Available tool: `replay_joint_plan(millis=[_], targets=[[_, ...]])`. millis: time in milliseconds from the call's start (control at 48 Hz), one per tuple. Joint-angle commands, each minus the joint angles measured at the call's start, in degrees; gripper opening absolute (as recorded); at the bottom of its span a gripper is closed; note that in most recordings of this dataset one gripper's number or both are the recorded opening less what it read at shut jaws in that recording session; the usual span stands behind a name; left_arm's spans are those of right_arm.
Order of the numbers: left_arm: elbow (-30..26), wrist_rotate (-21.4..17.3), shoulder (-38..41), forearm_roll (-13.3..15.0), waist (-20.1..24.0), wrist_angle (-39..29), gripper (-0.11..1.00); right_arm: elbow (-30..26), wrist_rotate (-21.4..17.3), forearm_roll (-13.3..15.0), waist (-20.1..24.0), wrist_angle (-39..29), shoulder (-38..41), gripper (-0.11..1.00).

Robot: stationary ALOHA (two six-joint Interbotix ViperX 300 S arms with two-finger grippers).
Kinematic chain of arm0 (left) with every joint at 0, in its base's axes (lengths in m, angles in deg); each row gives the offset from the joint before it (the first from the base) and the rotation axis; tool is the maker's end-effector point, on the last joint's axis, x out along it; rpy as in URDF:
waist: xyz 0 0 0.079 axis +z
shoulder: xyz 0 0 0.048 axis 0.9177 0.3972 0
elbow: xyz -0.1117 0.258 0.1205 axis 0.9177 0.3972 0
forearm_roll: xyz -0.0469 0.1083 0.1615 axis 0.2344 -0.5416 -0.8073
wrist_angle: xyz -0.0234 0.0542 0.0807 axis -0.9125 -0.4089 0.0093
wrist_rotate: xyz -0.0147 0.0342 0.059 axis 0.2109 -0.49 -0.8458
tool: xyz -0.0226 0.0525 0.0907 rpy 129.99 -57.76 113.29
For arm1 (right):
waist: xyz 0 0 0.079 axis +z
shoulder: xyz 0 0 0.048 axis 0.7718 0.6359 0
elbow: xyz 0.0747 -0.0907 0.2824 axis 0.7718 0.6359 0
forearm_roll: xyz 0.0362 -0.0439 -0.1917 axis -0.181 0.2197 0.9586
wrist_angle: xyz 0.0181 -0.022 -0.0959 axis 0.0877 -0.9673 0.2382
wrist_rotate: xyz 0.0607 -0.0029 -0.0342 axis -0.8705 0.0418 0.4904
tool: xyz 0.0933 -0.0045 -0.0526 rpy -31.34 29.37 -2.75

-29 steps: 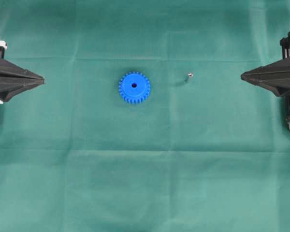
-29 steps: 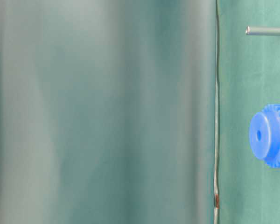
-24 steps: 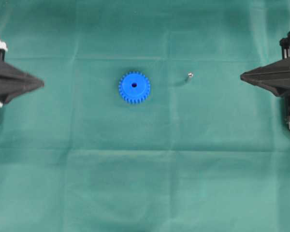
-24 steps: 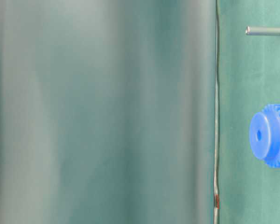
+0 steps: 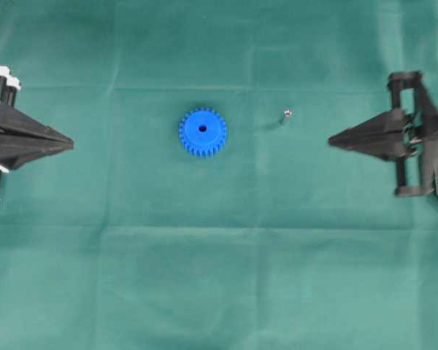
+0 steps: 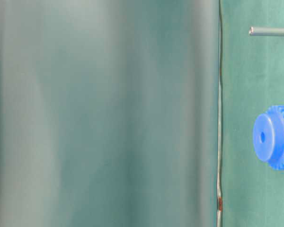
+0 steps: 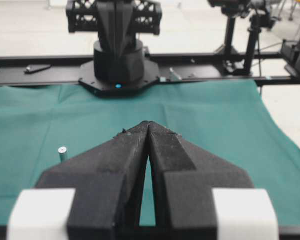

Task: Insert the shaft placed at a random location into the center hole of the medium gear at another random location.
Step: 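Move the right gripper open toward the silver shaft, then close the right gripper on the silver shaft, holding it upright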

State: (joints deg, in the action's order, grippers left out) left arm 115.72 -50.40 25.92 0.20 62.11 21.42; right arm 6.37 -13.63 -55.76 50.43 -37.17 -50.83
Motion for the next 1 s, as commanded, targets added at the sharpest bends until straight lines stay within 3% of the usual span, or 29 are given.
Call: replay_joint_plan(millis=[0, 208, 292, 417, 980], targets=[[-1.05, -0.18, 0.97, -0.18, -0.18, 1.05, 0.00, -0.44, 1.05, 0.09, -1.76, 3.34, 4.31, 0.14], [-0.79, -0.44, 1.23, -0.09, -0.18, 1.32, 0.00, -0.35, 1.85, 0.18, -6.94, 12.04, 15.47, 0.75], [-0.62, -0.53, 1.32, -0.18, -0.18, 1.32, 0.00, -0.35, 2.72, 0.18, -8.17, 15.82, 19.42, 0.92], [0.00, -0.44, 1.32, -0.09, -0.09, 1.32, 0.00, -0.62, 4.13, -0.09, -10.02, 20.13, 24.70, 0.84], [0.88, -0.53, 1.32, -0.18, -0.09, 1.23, 0.00, -1.76, 4.75, -0.35, -14.94, 29.00, 37.79, 0.86]])
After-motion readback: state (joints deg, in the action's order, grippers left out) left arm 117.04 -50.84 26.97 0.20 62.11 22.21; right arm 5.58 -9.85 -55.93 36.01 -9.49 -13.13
